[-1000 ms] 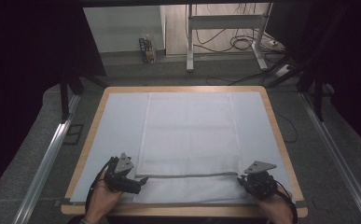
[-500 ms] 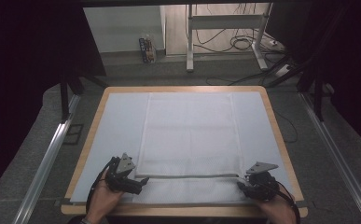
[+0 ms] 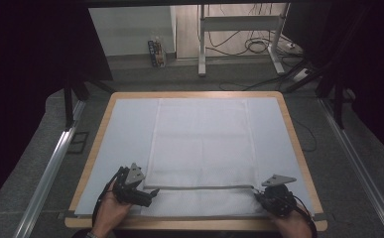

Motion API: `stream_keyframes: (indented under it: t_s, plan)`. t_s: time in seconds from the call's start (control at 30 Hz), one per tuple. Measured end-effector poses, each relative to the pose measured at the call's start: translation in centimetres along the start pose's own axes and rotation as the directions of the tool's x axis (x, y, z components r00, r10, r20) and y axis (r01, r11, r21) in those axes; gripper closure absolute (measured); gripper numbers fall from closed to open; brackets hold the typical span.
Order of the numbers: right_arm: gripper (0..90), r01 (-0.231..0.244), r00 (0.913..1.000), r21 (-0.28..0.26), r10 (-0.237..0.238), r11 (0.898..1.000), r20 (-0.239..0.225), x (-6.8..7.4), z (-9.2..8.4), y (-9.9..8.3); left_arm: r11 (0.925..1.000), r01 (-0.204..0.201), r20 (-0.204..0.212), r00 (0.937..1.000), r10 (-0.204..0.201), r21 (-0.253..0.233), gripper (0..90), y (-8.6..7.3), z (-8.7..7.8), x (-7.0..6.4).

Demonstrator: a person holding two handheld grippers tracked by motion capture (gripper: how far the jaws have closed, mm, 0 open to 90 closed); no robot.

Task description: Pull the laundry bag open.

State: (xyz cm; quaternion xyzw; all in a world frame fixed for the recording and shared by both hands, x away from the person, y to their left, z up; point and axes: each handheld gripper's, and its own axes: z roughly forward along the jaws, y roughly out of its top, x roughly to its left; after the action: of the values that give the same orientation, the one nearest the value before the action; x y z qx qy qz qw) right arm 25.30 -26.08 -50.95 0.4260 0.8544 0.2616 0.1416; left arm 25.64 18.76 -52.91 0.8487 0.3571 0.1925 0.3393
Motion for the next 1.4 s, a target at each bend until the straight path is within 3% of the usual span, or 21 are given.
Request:
stream_keyframes:
  t_s: [0.17, 0.33, 0.57, 0.73, 1.1, 1.27, 1.4]
  plan:
    - [87.4, 0.012, 0.9993, -0.010, -0.012, 1.000, -0.034, -0.4, 0.0, 0.0, 0.9993, 0.034, 0.031, 0.9989, -0.034, -0.014, 2.4, 0.4, 0.0, 0.0]
    - [87.4, 0.054, 0.9984, -0.057, -0.055, 0.997, -0.016, -0.2, -0.7, 0.1, 0.9981, 0.056, 0.065, 0.9964, -0.054, -0.027, 2.6, 1.5, 0.2, -0.2]
    - [87.3, 0.112, 0.9936, -0.106, -0.110, 0.988, 0.026, 0.3, -1.3, 0.3, 0.9977, 0.046, 0.142, 0.9891, -0.038, -0.049, 2.2, 4.6, 1.5, -1.4]
    - [87.3, 0.119, 0.9929, -0.139, -0.117, 0.983, 0.023, 0.3, -1.6, 0.3, 0.9987, -0.003, 0.173, 0.9849, 0.012, -0.050, 2.5, 7.4, 2.9, -2.9]
    - [87.2, 0.146, 0.9892, -0.203, -0.144, 0.968, 0.026, 0.3, -2.3, 0.3, 0.9962, -0.031, 0.269, 0.9618, 0.052, -0.081, 3.2, 12.9, 6.0, -5.2]
    - [87.0, 0.189, 0.9819, -0.213, -0.186, 0.959, 0.036, 0.4, -2.3, 0.3, 0.9933, -0.050, 0.290, 0.9539, 0.078, -0.104, 3.9, 15.1, 7.0, -6.5]
    - [87.0, 0.215, 0.9766, -0.215, -0.211, 0.953, 0.044, 0.4, -2.2, 0.3, 0.9909, -0.070, 0.313, 0.9441, 0.103, -0.115, 3.8, 16.8, 8.2, -7.9]
